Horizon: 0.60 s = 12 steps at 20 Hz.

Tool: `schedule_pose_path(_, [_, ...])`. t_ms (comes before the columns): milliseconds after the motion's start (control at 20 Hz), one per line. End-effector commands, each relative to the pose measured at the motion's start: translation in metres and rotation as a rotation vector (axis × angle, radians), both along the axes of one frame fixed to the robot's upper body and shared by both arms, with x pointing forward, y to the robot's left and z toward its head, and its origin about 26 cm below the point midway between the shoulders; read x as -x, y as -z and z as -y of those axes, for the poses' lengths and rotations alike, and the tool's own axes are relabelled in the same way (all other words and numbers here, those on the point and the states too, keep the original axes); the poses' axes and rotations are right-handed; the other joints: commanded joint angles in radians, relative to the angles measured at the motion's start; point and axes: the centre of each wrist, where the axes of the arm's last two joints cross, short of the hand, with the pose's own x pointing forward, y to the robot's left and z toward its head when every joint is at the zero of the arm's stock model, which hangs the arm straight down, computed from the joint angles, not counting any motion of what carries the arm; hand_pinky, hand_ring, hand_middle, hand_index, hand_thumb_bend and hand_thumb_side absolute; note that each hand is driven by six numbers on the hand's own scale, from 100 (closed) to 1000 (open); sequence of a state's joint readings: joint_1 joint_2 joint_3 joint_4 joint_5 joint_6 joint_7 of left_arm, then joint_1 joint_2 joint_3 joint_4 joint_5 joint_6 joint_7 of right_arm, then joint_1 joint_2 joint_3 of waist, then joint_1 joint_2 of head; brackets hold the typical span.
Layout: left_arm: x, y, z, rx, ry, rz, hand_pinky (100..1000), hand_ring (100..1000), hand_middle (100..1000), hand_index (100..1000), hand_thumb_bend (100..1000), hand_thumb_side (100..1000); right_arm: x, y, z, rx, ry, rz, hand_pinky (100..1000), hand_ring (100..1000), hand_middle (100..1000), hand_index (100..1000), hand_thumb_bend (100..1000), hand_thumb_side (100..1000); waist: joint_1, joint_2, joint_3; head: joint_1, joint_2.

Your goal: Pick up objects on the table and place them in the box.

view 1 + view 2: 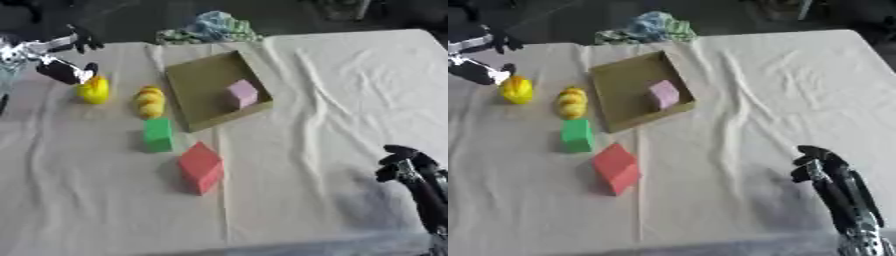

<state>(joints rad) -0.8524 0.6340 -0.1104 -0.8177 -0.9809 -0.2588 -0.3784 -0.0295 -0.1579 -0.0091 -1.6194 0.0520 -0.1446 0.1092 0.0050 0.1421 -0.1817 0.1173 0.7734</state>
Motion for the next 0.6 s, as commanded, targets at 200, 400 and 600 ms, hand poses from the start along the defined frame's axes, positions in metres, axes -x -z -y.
schedule_pose_path(200, [-0.016, 0.03, 0.01, -0.042, -0.111, 0.031, 790, 736, 764, 879, 100, 329, 0.0, -0.002, -0.001, -0.002, -0.016, 0.007, 513, 521, 537, 743, 100, 656, -0.02, -0.028, -0.014, 0.006, -0.003])
schedule_pose_path(400, [-0.018, 0.032, 0.014, -0.076, -0.145, 0.101, 791, 739, 768, 875, 100, 311, 0.0, -0.001, -0.002, -0.008, -0.018, 0.005, 513, 521, 537, 743, 100, 661, -0.024, -0.026, -0.022, 0.008, -0.003])
schedule_pose_path(600, [-0.017, 0.036, 0.01, -0.116, -0.173, 0.08, 782, 732, 761, 866, 100, 328, 0.0, -0.002, -0.002, -0.009, -0.015, 0.008, 513, 521, 537, 743, 100, 658, -0.022, -0.024, -0.023, 0.005, -0.003])
